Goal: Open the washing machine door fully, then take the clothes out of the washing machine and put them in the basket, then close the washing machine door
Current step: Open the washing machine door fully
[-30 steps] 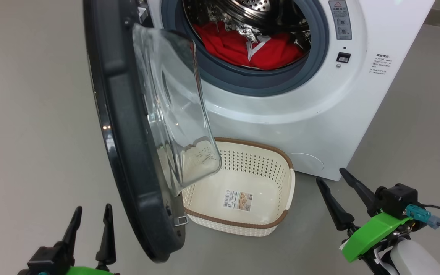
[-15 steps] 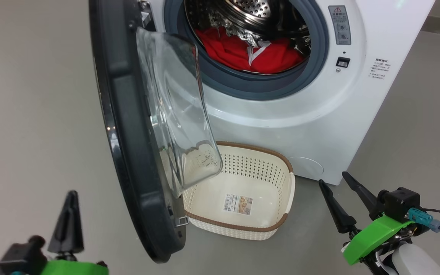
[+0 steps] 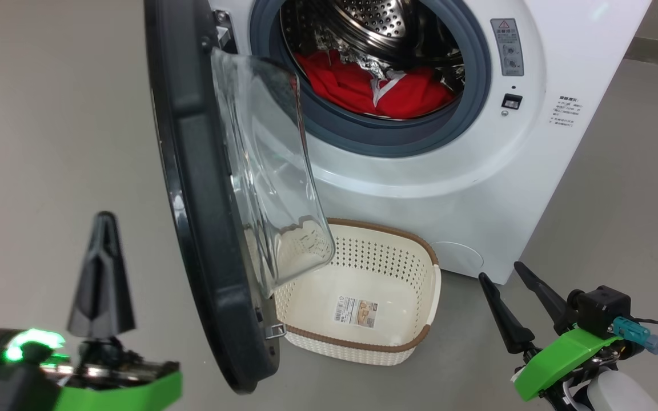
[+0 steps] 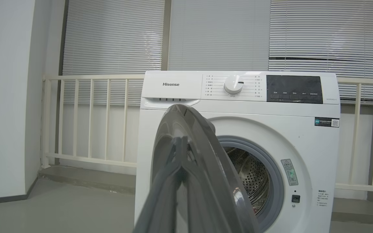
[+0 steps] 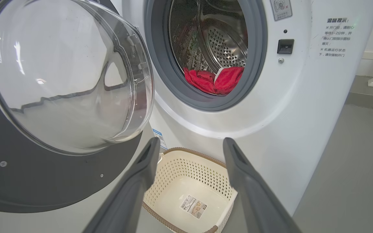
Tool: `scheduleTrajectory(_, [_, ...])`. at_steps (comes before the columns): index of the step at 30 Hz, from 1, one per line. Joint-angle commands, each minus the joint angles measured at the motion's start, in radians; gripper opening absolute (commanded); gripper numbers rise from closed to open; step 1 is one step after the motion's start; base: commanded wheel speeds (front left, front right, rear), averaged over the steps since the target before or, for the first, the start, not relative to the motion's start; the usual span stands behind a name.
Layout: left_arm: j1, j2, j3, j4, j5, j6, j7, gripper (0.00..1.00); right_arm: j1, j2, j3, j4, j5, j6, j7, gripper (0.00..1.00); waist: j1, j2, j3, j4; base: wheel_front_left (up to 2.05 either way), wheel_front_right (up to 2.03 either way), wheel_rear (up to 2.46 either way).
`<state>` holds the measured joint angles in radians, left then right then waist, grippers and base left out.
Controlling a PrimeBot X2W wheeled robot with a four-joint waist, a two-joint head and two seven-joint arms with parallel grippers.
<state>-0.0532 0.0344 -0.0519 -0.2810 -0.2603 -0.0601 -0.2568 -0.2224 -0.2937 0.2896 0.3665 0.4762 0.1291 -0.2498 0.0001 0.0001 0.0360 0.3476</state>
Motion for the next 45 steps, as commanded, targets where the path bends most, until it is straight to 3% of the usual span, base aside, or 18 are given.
scheduleTrajectory(1, [-0.011,0.016,-0.010,-0.058,0.018,0.004,-0.005,0.00,0.003,-0.005,0.014,-0.028,-0.007,0.002,-0.012,1.00,0.0000,-0.0001,-0.001,-0.001,0.00,0.00,0.00])
scheduleTrajectory(10, [0.045,0.016,-0.257,-0.023,0.014,-0.039,-0.005,0.00,-0.002,-0.007,0.009,-0.034,-0.014,0.002,-0.012,1.00,0.0000,-0.0001,0.008,-0.004,0.00,0.00,0.00])
scheduleTrajectory(18, [0.058,0.016,-0.351,0.100,-0.035,-0.052,0.007,0.00,-0.013,-0.009,0.006,-0.037,-0.020,0.002,-0.012,1.00,0.0000,-0.0001,0.013,-0.006,0.00,0.00,0.00])
scheduleTrajectory(30, [0.038,0.017,-0.348,0.260,-0.109,-0.019,0.025,0.00,-0.023,-0.009,0.009,-0.043,-0.028,0.002,-0.012,1.00,0.0000,-0.0001,0.014,-0.004,0.00,0.00,0.00])
scheduleTrajectory(45, [0.055,0.056,-0.265,0.290,-0.115,0.065,0.034,0.00,-0.017,-0.004,0.016,-0.050,-0.031,0.002,-0.012,1.00,0.0000,-0.0001,0.010,0.029,0.00,0.00,0.00])
